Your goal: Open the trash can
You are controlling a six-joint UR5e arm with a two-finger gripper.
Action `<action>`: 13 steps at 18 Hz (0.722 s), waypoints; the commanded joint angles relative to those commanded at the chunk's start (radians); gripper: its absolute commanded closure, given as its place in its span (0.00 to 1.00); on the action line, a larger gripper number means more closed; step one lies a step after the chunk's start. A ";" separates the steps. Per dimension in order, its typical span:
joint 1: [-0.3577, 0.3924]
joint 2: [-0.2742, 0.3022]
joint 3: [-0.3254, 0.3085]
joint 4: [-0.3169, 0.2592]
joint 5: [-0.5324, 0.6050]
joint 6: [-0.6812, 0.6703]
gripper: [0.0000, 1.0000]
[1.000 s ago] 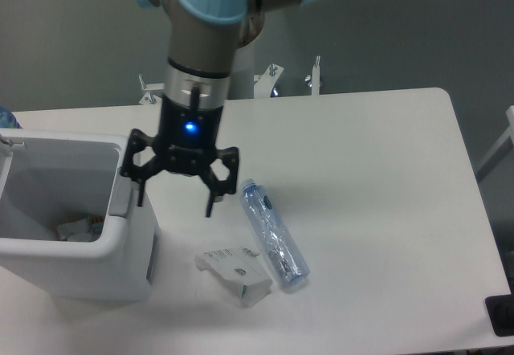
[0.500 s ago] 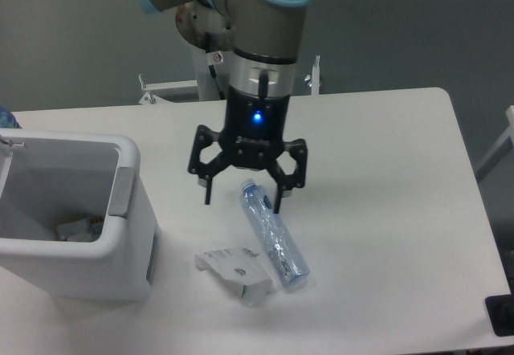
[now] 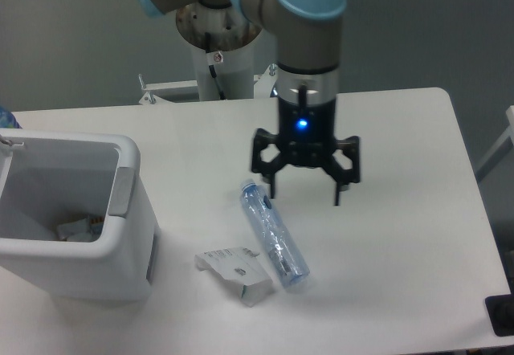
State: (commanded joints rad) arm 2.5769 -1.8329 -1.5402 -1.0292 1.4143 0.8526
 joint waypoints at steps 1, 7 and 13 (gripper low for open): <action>0.017 -0.020 0.003 -0.002 0.008 0.026 0.00; 0.063 -0.045 0.003 -0.064 0.106 0.262 0.00; 0.054 -0.057 -0.014 -0.068 0.153 0.327 0.00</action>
State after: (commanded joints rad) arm 2.6308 -1.8898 -1.5539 -1.0968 1.5677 1.1796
